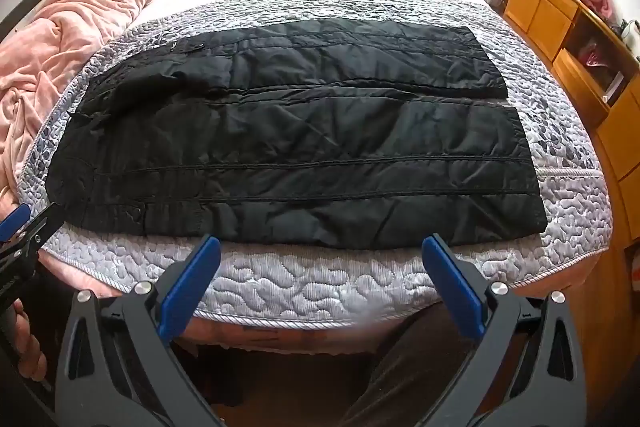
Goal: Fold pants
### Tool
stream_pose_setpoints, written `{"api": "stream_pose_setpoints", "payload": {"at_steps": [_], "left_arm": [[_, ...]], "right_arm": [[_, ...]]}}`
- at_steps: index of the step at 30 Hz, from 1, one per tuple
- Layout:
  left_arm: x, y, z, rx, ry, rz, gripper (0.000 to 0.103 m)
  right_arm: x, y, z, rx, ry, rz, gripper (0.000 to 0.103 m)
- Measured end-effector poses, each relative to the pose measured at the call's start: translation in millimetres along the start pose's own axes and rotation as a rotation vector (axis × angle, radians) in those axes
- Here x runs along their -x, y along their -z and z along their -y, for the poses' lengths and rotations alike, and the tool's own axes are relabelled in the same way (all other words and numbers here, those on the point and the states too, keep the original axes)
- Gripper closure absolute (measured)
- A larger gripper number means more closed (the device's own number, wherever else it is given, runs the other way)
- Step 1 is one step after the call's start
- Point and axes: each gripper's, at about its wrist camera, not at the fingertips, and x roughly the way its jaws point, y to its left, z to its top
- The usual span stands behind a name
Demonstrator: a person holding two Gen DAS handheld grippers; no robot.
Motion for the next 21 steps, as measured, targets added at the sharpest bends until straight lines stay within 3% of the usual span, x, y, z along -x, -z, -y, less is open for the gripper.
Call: {"api": "stream_pose_setpoints", "payload": {"at_steps": [21], "left_arm": [[-2.3,0.6,-2.7,-0.003,-0.005,-0.002,0.004]], "right_arm": [[-2.2,-2.6,1.9,-0.011,0.017,0.017,0.003]]}}
